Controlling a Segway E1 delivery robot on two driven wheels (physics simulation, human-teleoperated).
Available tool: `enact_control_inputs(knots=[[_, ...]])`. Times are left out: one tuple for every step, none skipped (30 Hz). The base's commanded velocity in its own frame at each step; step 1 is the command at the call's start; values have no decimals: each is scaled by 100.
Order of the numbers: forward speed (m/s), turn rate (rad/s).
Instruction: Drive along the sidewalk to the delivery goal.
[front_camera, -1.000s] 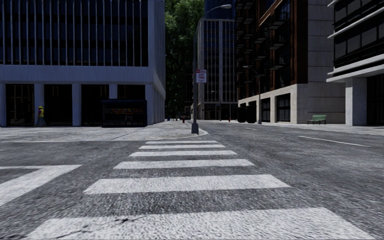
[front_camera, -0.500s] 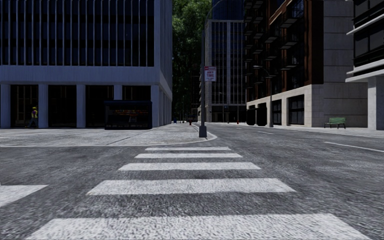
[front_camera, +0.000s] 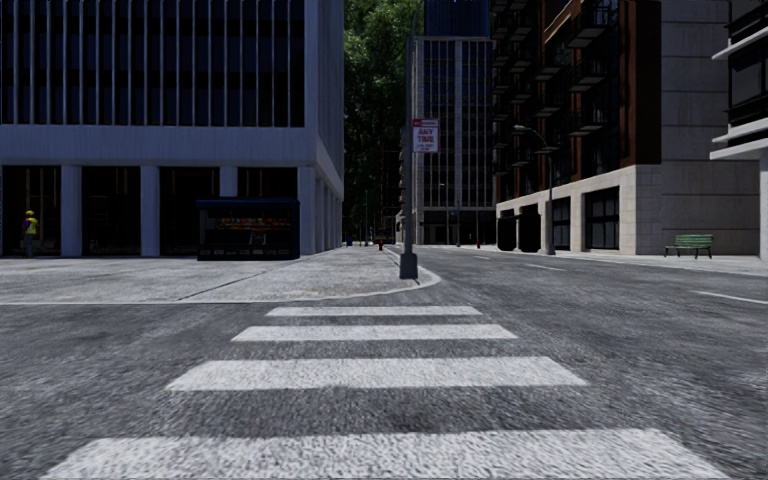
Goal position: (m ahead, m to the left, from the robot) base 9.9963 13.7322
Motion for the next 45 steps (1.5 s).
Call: enact_control_inputs(knots=[[200,45],[200,46],[200,3],[200,3],[200,0],[200,0],[200,0],[200,0],[200,0],[200,0],[200,0],[200,0],[200,0],[200,0],[200,0],[200,0],[200,0],[200,0],[200,0],[200,0],[200,0],[200,0],[200,0],[200,0],[200,0],[200,0],[200,0],[200,0],[200,0],[200,0],[200,0],[200,0],[200,0],[200,0],[200,0],[200,0],[200,0],[200,0],[200,0],[200,0],[200,0],[200,0],[200,0],[200,0],[200,0]])
